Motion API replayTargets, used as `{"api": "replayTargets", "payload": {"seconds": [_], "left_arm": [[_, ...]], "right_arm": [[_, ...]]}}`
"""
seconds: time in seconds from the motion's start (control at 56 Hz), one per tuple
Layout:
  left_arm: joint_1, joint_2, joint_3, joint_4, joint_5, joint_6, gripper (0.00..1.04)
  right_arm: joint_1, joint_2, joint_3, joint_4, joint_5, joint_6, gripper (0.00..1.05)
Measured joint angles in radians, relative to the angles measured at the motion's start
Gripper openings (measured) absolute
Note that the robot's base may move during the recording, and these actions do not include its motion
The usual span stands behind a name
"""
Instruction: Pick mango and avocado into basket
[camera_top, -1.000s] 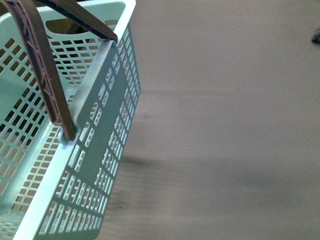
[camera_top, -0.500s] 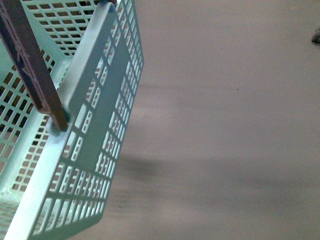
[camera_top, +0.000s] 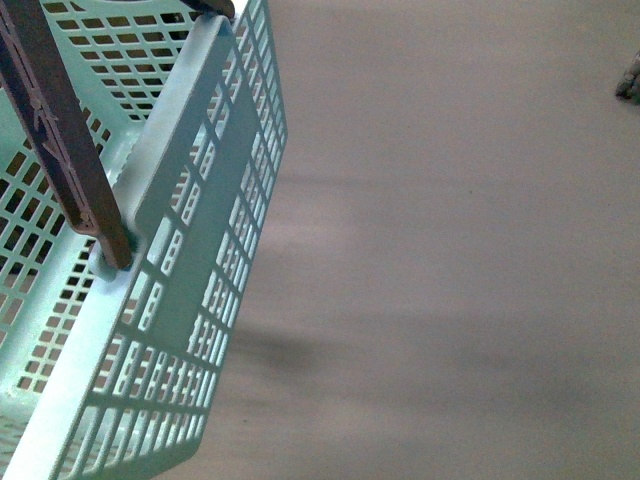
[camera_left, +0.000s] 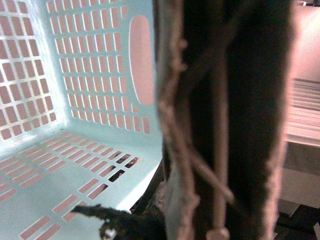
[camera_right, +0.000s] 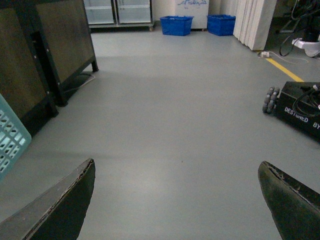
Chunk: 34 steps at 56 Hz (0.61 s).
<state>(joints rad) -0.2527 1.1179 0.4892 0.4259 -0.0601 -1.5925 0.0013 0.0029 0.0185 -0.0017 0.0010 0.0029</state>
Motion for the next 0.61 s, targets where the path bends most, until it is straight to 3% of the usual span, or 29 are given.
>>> {"api": "replayTargets", "payload": {"seconds": [0.607], "left_arm": [[0.000, 0.000, 0.000, 0.000, 0.000, 0.002, 0.05]], "right_arm": [[0.000, 0.000, 0.000, 0.000, 0.000, 0.000, 0.96]]}}
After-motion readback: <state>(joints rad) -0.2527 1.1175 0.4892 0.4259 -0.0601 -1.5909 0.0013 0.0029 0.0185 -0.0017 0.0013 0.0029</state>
